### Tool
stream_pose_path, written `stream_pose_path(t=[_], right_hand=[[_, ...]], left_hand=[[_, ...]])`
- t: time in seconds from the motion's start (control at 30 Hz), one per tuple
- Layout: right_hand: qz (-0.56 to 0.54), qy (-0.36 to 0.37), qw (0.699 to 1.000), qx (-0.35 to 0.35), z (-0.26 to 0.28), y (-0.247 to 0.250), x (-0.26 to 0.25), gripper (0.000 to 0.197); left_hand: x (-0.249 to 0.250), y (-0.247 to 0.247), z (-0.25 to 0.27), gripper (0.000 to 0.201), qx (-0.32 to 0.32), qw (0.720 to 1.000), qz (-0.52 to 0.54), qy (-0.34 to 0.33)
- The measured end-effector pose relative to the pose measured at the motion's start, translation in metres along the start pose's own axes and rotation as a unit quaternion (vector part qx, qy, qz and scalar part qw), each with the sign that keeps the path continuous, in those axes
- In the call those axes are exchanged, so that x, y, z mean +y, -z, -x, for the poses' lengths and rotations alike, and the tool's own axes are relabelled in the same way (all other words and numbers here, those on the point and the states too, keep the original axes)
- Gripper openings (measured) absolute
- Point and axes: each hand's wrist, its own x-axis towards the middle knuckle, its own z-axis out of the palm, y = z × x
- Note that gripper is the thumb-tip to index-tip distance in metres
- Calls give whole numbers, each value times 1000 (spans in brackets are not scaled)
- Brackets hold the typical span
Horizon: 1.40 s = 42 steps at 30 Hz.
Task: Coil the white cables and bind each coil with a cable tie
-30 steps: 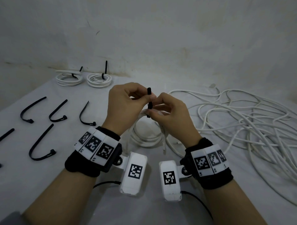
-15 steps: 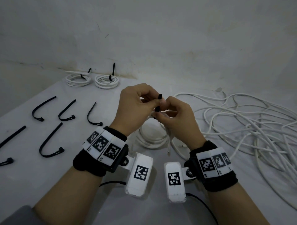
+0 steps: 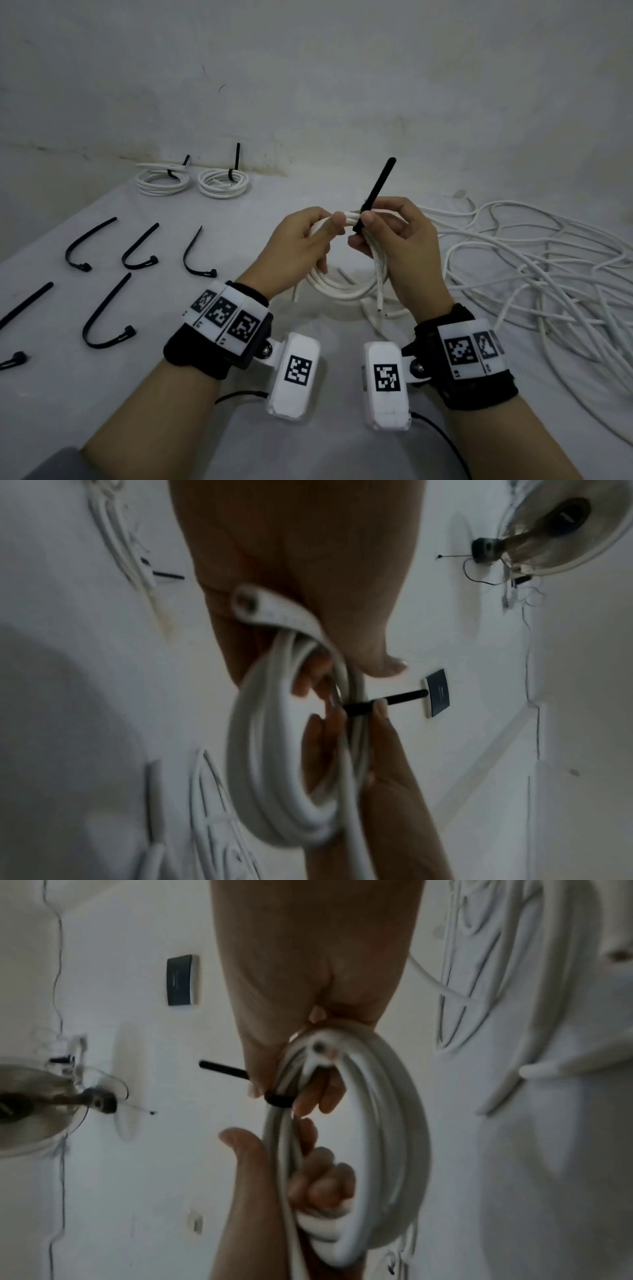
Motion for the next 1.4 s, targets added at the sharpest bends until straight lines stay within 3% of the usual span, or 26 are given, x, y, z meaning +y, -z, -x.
stream_pose_path(t=[0.13, 0.23, 0.33, 0.4, 0.47, 0.5, 0.53, 0.6, 0.73, 0.93, 1.07, 1.4], right_hand=[[83, 12, 996, -42, 5, -11, 6, 12], [81, 1, 996, -37, 8, -17, 11, 17], [47, 2, 999, 7, 7, -18, 9, 16], [23, 4, 999, 36, 5, -15, 7, 15], [-14, -3, 998, 62, 3, -11, 7, 17], [-36, -9, 997, 72, 1, -10, 6, 17], [-55, -14, 995, 77, 0, -9, 6, 18], [-77, -21, 994, 77, 0, -8, 5, 19], [-84, -25, 994, 67, 0, -10, 4, 19], [-46, -24, 997, 62, -1, -9, 4, 22], [-24, -21, 998, 54, -1, -6, 4, 20], [8, -33, 999, 38, 0, -2, 2, 16]], left_hand=[[4, -3, -1, 50, 126, 986, 99, 43], [5, -3, -2, 54, 157, 972, 156, 80], [4, -4, -4, 62, 99, 959, 242, 114], [1, -1, -3, 57, 14, 939, 315, 135], [-6, 5, -2, 36, -73, 915, 377, 126], [-10, 9, -1, 34, -109, 903, 400, 115], [-15, 12, 0, 45, -139, 896, 408, 105], [-20, 16, 1, 60, -183, 896, 395, 82], [-17, 10, 3, 61, -155, 905, 391, 62], [-7, -7, 6, 27, -51, 957, 284, 36], [-3, -13, 7, 22, -24, 963, 266, 38], [-6, -19, 7, 7, -32, 961, 269, 50]])
